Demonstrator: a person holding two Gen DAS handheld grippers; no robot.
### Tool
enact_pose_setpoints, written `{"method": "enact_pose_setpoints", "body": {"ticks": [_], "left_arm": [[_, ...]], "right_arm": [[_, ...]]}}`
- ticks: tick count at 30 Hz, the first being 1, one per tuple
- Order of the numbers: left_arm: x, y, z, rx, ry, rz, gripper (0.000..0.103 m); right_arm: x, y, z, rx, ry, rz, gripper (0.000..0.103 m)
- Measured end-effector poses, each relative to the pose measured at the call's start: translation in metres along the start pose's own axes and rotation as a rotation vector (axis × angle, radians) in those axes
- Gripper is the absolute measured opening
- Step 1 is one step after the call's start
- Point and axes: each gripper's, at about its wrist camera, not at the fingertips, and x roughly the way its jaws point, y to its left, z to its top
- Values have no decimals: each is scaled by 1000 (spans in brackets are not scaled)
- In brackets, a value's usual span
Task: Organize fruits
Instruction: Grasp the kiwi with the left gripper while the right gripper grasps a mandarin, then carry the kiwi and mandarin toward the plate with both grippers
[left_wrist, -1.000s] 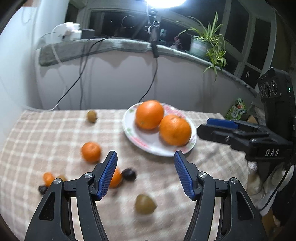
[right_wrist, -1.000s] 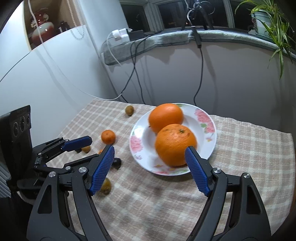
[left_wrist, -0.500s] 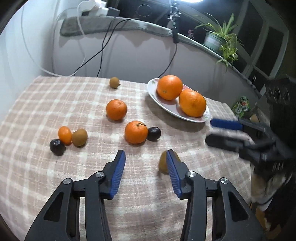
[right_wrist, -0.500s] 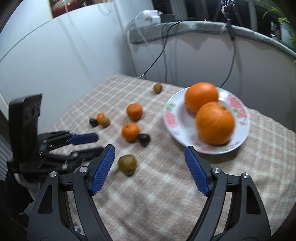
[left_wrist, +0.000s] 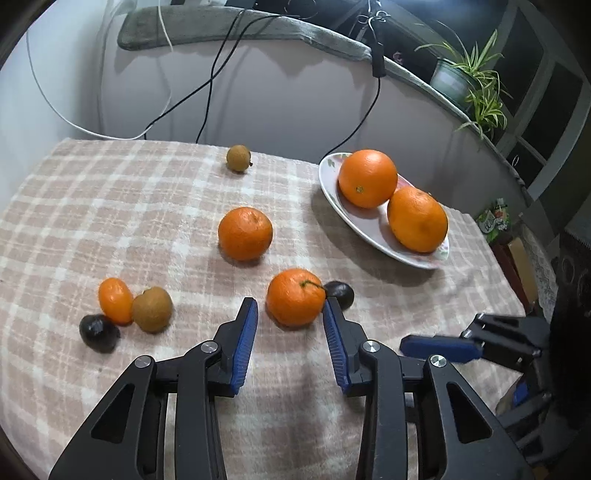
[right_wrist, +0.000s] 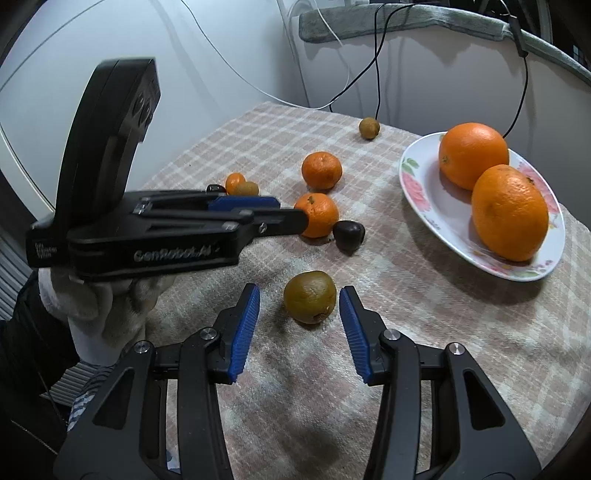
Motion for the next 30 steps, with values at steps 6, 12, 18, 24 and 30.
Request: {"method": "enact_pose_setpoints", "body": {"ticks": [6, 12, 18, 24, 30], "left_arm": [[8, 1, 7, 14, 15, -1, 34], [16, 0, 9, 16, 39, -22, 35], [19, 2, 8, 6, 51, -35, 35], [18, 3, 9, -8, 43, -40, 34], [10, 3, 10, -11, 21, -37, 34]], "right_arm": [[13, -2, 0, 3, 30, -14, 46], [21, -6, 2, 9, 50, -21, 38], [23, -5, 4, 5, 56, -13, 33], [21, -5, 3, 13, 50, -8, 30], [8, -7, 0, 34, 26, -13, 30]]}}
